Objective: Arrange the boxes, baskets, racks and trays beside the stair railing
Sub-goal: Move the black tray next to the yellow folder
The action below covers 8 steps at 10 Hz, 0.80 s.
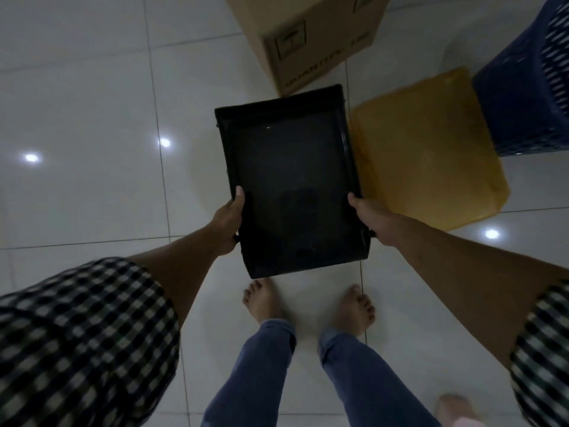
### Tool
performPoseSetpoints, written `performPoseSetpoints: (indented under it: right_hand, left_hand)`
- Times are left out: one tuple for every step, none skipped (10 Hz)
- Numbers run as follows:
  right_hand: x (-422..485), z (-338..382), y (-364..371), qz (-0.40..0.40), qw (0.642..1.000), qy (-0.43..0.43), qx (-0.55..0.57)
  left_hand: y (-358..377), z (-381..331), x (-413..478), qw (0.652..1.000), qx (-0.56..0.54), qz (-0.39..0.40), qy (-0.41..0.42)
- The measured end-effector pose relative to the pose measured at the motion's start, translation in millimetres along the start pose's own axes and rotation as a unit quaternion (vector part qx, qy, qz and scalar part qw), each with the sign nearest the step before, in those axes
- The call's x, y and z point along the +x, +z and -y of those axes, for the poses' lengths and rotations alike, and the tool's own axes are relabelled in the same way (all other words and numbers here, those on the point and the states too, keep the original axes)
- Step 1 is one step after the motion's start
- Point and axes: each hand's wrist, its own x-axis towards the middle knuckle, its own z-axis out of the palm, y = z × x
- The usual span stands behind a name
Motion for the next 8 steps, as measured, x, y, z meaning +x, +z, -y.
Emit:
performPoseSetpoints:
  right_hand:
    - [27.3,2.2,0.5,-0.038,0.998,-0.009,-0.055]
    - [44.0,-4.2,2.6,-0.068,0.991,-0.001,-0.119]
    - [58.0,-19.5,4.0,-0.100,0.982,0.014,-0.161]
    - [63.0,-36.3,4.3,-0.134,0.965,0.028,-0.223]
    - [62.5,-51.3,3.9,-0.155,0.952,0.037,-0.260]
    - [52.5,-51.1,5.7,-0.155,0.940,0.038,-0.302]
    - [51.3,-52.5,2.5,-0.135,0.946,0.036,-0.292]
    - [39.7,-50.1,2.8,-0.130,0.947,0.030,-0.292]
  left_hand:
    - [12.6,0.4,23.0,1.000,0.008,-0.009,-0.006]
    - [20.9,2.1,40.5,1.000,-0.005,0.007,0.000]
    - [4.5,36.9,65.1,0.989,-0.046,-0.048,-0.134]
    - [10.5,199.3,99.7,0.980,0.093,-0.075,-0.161]
    - [15.3,155.0,118.8,0.966,0.132,-0.192,-0.113]
    - [47.1,67.1,75.2,0.986,0.165,-0.023,0.028]
    - [57.1,59.9,81.6,0.981,0.190,-0.037,-0.019]
    - [61.9,63.1,73.5,0.979,0.201,-0.042,-0.006]
